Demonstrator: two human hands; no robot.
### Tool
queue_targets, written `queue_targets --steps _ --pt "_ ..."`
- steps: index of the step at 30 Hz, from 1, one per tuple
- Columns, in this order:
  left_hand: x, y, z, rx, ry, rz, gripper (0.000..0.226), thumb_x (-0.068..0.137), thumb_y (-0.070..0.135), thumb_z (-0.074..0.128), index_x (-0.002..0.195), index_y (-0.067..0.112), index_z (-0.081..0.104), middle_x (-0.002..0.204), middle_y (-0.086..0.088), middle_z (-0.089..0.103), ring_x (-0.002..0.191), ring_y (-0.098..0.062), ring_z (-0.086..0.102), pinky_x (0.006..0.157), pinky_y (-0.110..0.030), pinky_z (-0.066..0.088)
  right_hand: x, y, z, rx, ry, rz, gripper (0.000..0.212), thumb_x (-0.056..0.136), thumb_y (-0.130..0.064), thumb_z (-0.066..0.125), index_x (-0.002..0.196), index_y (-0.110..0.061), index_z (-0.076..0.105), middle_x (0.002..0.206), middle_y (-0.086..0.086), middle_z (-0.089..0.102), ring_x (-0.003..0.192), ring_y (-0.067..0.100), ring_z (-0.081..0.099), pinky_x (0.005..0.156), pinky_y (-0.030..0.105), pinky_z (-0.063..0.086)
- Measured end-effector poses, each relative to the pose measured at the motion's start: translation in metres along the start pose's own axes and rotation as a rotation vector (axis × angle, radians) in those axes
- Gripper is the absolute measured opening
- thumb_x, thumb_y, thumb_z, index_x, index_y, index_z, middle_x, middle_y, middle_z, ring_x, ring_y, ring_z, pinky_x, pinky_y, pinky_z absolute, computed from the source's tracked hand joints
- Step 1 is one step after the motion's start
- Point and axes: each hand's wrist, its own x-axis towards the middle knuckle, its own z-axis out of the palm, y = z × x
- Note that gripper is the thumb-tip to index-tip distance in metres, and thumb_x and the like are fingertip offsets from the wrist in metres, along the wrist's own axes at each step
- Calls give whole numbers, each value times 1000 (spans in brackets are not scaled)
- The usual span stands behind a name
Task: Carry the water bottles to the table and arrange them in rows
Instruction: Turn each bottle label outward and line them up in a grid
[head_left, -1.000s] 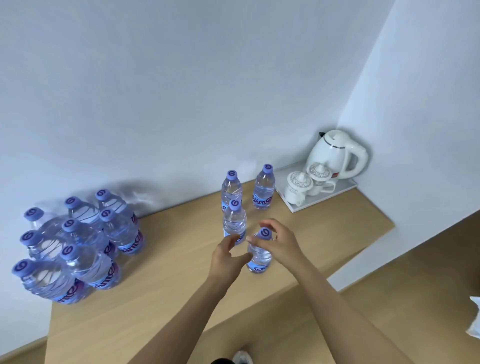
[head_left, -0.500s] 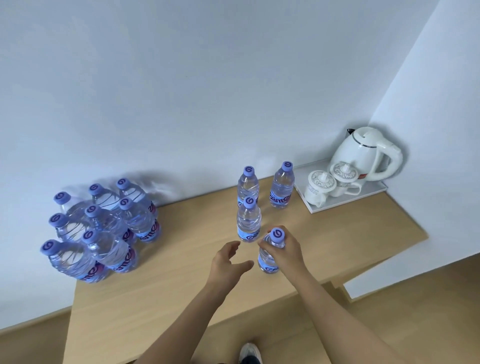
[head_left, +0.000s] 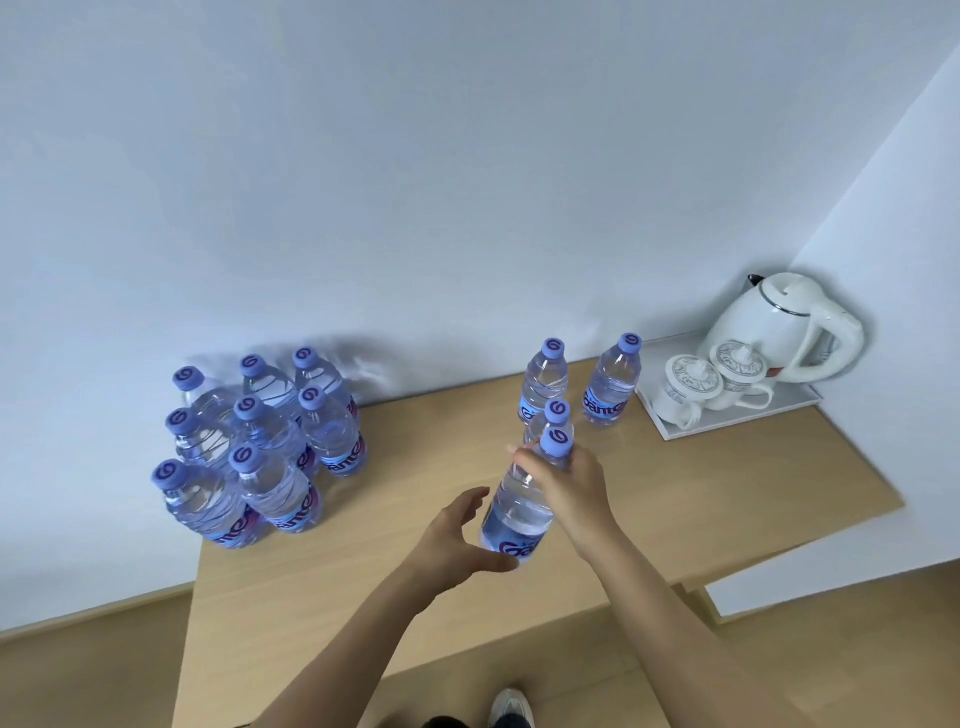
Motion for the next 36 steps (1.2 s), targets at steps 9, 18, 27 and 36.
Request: queue_targets --steps 9,18,27,36 --pt "-48 27 -65 -198 8 266 51 71 20 86 114 22 60 99 2 72 87 -14 67 68 -27 54 -10 -97 67 -31 -144 -40 39 65 -51 76 55 -15 64 59 3 61 61 19 61 65 33 46" --pt "-80 37 -98 -316 212 326 47 63 19 87 96 3 58 72 -2 65 62 -17 60 52 -22 46 -39 -154 115 115 -382 -96 26 84 -34 74 70 -14 65 64 2 70 55 13 67 49 17 48" --pt "-97 56 -100 -307 446 401 43 61 18 89 96 17 63 83 -1 73 70 -13 68 59 -25 57 -58 -158 139 254 -227 -212 27 74 -22 84 82 -16 58 69 -3 66 60 13 66 53 21 51" --pt "-106 66 -105 -344 182 359 48 61 17 91 98 10 61 73 -3 70 62 -15 62 54 -22 48 -51 -167 129 253 -432 -153 24 58 -16 78 76 -12 63 69 14 62 61 27 61 59 35 53"
